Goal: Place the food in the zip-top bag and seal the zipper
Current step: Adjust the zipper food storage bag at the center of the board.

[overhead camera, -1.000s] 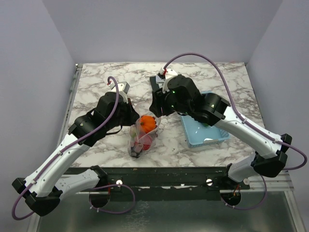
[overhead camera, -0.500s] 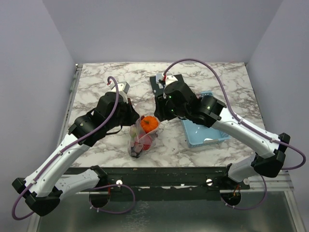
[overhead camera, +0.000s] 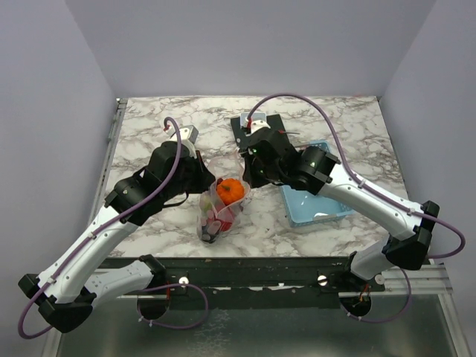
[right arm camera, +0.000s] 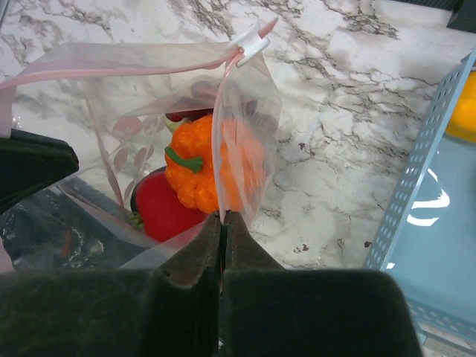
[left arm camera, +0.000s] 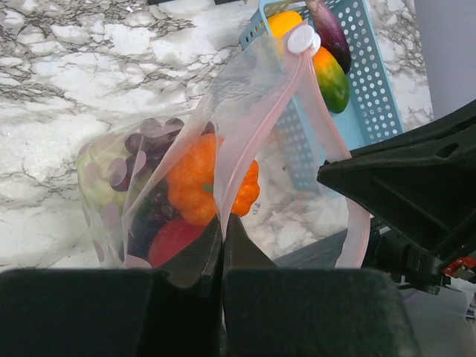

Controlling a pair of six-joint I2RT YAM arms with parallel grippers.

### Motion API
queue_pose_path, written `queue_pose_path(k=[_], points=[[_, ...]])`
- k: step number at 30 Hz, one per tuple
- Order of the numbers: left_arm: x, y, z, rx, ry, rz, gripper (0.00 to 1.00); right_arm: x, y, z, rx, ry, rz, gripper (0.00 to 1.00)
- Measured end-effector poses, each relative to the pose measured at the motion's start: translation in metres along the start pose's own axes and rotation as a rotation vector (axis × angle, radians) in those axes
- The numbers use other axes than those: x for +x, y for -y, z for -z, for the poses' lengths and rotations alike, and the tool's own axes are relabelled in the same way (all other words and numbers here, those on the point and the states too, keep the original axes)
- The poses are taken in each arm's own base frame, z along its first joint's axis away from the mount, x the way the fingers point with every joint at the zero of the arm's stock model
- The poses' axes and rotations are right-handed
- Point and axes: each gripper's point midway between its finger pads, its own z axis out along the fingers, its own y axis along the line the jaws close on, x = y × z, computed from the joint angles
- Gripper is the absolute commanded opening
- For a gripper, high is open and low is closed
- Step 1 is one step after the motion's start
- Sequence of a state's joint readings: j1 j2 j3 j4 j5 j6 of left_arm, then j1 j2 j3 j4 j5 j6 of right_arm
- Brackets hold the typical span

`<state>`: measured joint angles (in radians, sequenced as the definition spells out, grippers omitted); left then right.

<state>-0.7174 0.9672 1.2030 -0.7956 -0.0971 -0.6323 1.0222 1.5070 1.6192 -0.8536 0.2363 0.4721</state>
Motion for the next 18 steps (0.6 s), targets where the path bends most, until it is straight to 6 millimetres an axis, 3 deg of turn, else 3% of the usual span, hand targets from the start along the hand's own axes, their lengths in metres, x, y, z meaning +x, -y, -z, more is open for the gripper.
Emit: queue_pose_path(k=[3,13,18], points=[[-0.001,0.001,0.001,0.002,0.002,0.006,0.0,-0.007,0.001,0.005,0.012,0.013,0.002,0.01],[-0.002,0.001,0.013,0.014,0.02,0.029,0.0,-0.063,-0.004,0.052,-0.011,0.152,0.015,0.01],[0.001,-0.002,0.014,0.004,0.008,0.037,0.0,-0.063,-0.002,0.054,0.0,0.153,0.022,0.01]])
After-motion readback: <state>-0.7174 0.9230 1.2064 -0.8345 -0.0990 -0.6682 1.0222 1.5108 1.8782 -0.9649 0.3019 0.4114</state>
